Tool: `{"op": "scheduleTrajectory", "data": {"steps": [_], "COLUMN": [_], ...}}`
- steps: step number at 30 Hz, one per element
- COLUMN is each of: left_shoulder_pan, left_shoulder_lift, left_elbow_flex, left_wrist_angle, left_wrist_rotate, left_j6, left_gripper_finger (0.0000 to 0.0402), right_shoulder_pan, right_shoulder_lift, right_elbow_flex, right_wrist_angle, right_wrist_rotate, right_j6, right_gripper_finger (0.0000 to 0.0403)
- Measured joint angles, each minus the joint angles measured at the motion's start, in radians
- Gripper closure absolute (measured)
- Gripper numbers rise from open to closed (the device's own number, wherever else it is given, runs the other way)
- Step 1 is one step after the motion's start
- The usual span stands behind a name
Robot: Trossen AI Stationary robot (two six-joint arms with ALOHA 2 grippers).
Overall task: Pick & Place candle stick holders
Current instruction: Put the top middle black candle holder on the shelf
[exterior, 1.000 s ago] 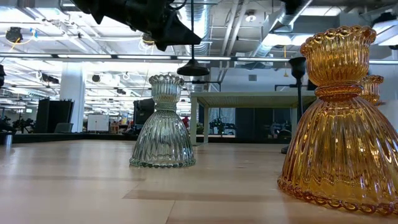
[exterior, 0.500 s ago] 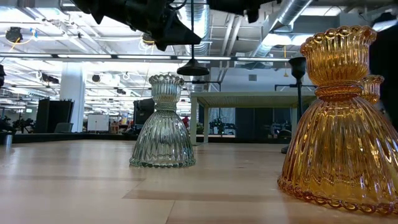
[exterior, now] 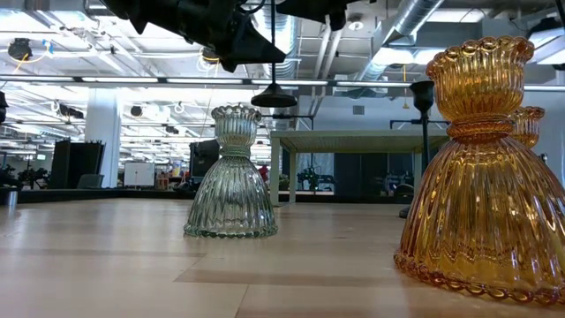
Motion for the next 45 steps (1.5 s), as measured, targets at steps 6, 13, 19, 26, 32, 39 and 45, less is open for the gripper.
{"op": "scheduleTrajectory", "data": {"steps": [6, 13, 19, 26, 32, 39, 45], "left_shoulder_pan": [0.0, 0.0, -0.001, 0.0, 0.0, 0.0, 0.0], "left_shoulder_lift": [0.0, 0.0, 0.011, 0.056, 0.051, 0.048, 0.048], "left_elbow_flex": [0.0, 0.0, 0.0, 0.0, 0.0, 0.0, 0.0], "left_wrist_angle": [0.002, 0.026, 0.077, 0.118, 0.115, 0.117, 0.118], "left_wrist_rotate": [0.0, 0.008, 0.103, 0.108, 0.108, 0.083, 0.049], "left_j6": [0.0, 0.0, 0.0, -0.001, -0.001, 0.0, 0.0], "left_gripper_finger": [0.0386, 0.0386, 0.0386, 0.0386, 0.0386, 0.0378, 0.0352], "right_shoulder_pan": [-0.006, -0.013, -0.013, -0.013, -0.013, -0.013, -0.013], "right_shoulder_lift": [0.0, 0.0, 0.0, 0.0, 0.0, 0.0, -0.001], "right_elbow_flex": [0.0, 0.0, -0.001, -0.002, -0.002, -0.002, -0.002], "right_wrist_angle": [0.029, 0.036, 0.037, 0.037, 0.036, 0.036, 0.031], "right_wrist_rotate": [-0.071, -0.08, -0.107, -0.109, -0.108, -0.105, -0.078], "right_j6": [0.0, -0.001, -0.001, -0.001, -0.001, -0.012, -0.034], "right_gripper_finger": [0.0249, 0.0294, 0.03, 0.0301, 0.0325, 0.0394, 0.0396]}}
